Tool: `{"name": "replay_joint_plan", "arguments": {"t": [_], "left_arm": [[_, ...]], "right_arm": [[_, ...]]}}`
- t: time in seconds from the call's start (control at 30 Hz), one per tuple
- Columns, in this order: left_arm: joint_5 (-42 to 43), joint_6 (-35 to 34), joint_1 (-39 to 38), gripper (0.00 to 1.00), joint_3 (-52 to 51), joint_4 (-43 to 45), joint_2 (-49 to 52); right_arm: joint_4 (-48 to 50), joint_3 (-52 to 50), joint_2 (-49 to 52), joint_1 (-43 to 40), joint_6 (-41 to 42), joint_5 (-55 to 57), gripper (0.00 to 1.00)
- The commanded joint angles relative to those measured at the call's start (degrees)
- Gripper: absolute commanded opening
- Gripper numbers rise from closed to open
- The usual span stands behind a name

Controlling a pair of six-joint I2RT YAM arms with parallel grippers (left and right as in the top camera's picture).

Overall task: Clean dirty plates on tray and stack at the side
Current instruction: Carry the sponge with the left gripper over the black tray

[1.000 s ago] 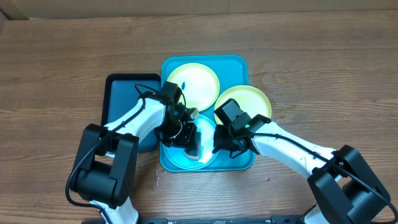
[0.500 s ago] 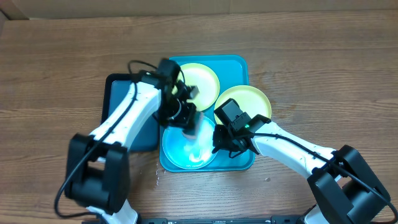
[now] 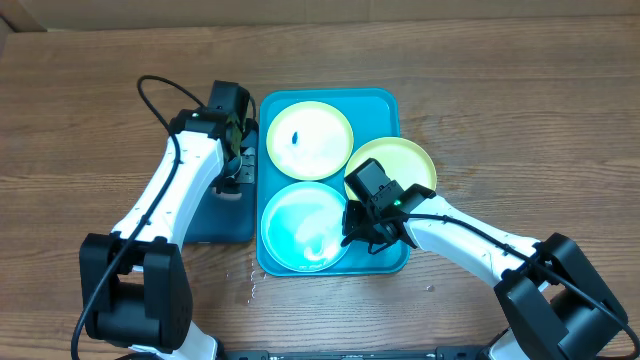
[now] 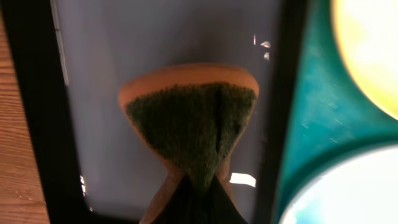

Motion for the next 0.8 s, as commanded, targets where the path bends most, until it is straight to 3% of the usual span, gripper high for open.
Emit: {"name": "replay_joint_plan", "arguments": {"t": [0.0,0.5,0.77], "left_arm": [[-2.2,0.5,2.6,0.06,-2.1,1.4,-0.4],[2.6,3.8,7.1,0.04,-8.0,9.4,-0.4],[3.8,4.1,7.1,0.11,-11.3,12.8,-0.4]], "right_arm": [[0.1,-0.1,0.1,0.2,0.0,-0.3,0.24],[0.1,-0.1,0.1,0.2,0.0,-0.3,0.25],[0.1,-0.1,0.1,0.2,0.0,-0.3,0.27]]}}
